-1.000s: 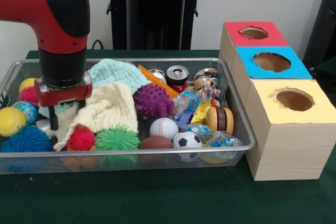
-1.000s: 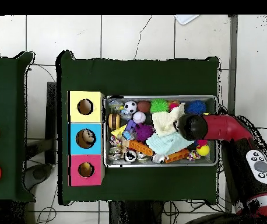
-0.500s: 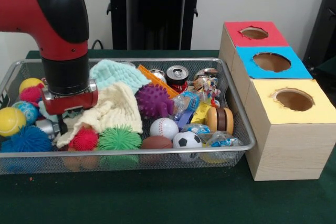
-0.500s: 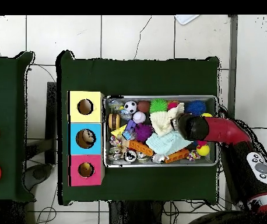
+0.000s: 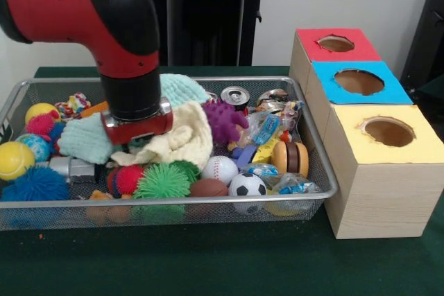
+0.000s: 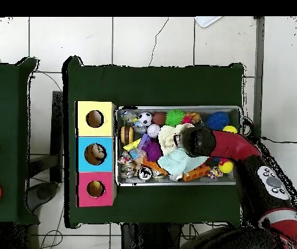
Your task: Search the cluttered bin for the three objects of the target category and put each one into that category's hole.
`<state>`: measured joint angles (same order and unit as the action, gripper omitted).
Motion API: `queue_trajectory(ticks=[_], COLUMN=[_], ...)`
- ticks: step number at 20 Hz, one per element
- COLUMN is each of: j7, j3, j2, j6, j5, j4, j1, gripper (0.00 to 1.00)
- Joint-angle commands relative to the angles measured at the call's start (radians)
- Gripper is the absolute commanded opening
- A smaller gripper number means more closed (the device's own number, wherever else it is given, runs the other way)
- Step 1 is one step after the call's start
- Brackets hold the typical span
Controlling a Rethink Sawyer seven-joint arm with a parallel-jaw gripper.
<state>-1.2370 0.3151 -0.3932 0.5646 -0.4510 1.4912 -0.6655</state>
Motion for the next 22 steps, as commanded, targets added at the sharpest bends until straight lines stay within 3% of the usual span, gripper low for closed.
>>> queue_trajectory(ticks=[1,11,22], j7=[-0.332,-0.302,-0.234], j3=[0.010,-0.007,-0.085], j2=[0.081,0.045,0.031], j6=[-0.034,-0.079,-0.051], j5=[0.110,0.193,0.211], j4=[0.204,0.269,0.218], j1=[0.107,0.132,0.166], gripper=[1.00,1.00,1.00])
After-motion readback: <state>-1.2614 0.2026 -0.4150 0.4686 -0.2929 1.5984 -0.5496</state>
